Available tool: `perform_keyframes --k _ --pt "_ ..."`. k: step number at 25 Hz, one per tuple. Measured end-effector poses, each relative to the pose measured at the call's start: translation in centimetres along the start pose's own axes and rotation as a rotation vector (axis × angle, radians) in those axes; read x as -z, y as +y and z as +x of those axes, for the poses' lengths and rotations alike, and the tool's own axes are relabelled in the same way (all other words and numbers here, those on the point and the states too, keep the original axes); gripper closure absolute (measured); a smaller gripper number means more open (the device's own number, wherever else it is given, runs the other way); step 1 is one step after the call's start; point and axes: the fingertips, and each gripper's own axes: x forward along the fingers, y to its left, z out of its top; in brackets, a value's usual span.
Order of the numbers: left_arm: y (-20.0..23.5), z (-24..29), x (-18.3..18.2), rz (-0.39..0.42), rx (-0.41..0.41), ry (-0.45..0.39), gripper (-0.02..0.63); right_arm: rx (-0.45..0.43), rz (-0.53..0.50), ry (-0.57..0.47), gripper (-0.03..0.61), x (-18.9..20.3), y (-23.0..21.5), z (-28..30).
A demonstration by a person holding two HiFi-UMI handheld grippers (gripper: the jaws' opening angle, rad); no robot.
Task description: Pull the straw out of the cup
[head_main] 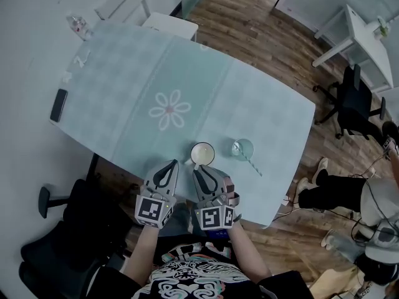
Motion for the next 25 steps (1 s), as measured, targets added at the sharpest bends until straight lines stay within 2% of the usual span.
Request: perform_keyframes --k 10,16,25 --pt "0.5 0.5 -0.2 -0.005 -0.012 0.007 0.611 0.009 0.018 0.01 0.5 -0.5 -0.5 1.6" --pt "0.5 0.6 0.1 0.0 -0.008 0.007 0.611 0.031 0.032 -0.02 0.508 -0.6 -0.9 1.3" --pt "0.5 0.9 0.5 -0.01 -0.007 0.018 0.611 0.063 0.233 -0.044 0.514 -0.6 -3.3 1.0"
